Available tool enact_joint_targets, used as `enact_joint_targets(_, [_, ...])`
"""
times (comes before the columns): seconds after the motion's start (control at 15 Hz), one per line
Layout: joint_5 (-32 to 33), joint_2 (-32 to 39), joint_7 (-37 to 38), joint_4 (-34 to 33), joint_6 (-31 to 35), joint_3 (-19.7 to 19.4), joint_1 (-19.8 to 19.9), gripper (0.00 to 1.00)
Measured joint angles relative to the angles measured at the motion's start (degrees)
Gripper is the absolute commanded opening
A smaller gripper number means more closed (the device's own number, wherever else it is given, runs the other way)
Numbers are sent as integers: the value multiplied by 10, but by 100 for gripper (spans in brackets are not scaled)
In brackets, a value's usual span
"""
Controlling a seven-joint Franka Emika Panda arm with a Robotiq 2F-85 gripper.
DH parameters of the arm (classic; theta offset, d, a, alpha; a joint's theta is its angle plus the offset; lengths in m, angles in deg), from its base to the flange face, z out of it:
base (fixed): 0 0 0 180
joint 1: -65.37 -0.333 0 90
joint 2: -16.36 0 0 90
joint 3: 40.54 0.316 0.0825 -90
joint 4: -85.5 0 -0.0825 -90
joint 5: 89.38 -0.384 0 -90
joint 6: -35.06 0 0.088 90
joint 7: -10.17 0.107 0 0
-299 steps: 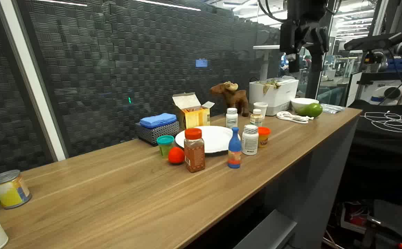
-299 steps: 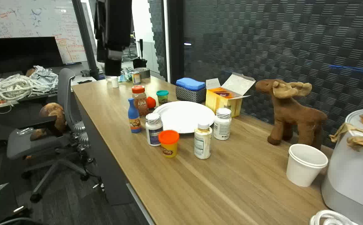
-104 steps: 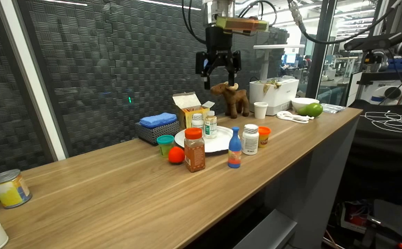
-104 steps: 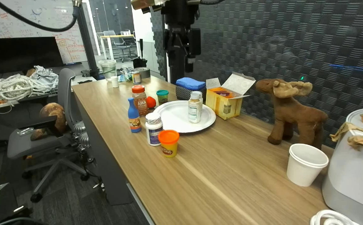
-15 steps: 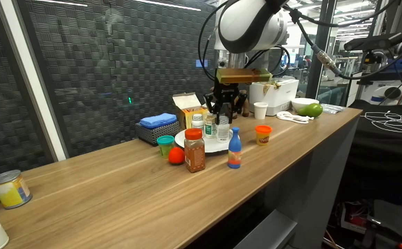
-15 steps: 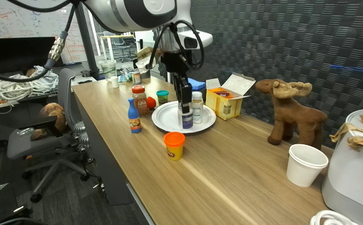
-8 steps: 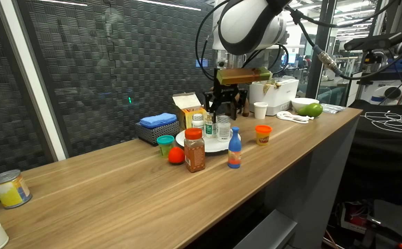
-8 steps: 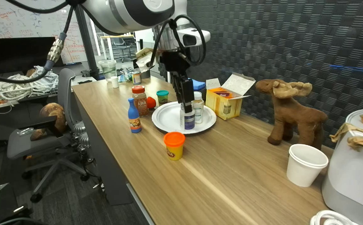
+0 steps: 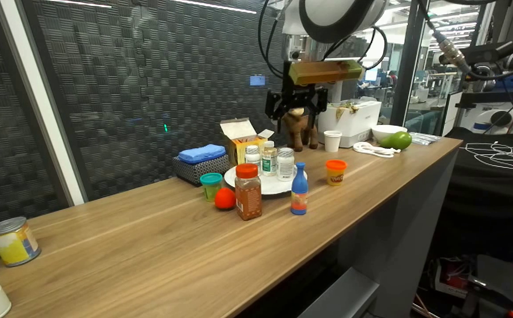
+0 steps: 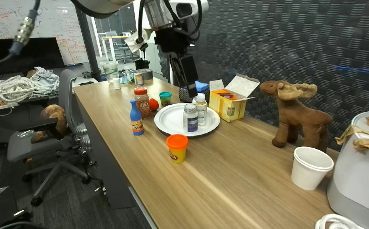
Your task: Put all the items surrounding the plate on to the plate.
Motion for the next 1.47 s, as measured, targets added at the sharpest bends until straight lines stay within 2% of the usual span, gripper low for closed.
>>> enact_joint_targets(0.33, [-11,-66,-4,84,4,-1,22,100])
enact_joint_targets(0.6, [-25,-73,-19,123,15,-4,47,100])
enact_joint_targets(1.0, [-58,-63,-56,134,17,-14,73,100])
enact_joint_targets(1.47, [-132,-39,-126,133,17,-16,76,100])
